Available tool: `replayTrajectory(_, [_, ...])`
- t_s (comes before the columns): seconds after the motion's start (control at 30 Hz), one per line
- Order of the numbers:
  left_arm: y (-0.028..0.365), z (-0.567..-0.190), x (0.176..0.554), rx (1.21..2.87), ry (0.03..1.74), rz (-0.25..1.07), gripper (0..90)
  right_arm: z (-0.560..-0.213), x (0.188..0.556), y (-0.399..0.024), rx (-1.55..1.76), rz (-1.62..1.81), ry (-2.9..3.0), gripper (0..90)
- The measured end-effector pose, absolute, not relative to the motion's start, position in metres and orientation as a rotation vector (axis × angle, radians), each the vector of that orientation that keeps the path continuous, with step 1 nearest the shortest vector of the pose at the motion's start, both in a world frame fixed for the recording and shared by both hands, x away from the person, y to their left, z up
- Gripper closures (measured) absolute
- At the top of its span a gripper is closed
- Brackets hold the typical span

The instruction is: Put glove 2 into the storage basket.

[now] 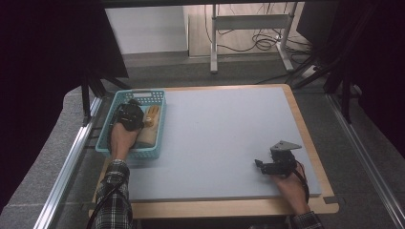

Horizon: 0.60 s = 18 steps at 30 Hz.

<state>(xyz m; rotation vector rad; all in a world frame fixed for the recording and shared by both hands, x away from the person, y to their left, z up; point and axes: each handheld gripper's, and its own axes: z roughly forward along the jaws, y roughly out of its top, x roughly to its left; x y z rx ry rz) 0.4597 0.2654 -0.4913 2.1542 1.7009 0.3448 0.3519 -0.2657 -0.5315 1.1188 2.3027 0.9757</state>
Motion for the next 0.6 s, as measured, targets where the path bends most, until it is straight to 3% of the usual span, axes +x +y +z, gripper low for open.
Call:
replayTrajectory(0.3, [0.266,-0.493,0.458,2.134,1.696,0.34,85.3,-0.531,0.352,-0.266,1.119,0.976,2.303,18.3])
replayTrajectory(0.6, [0.276,-0.488,0.451,2.104,1.705,0.454,59.8,-0.531,0.352,-0.266,1.119,0.975,2.303,18.3])
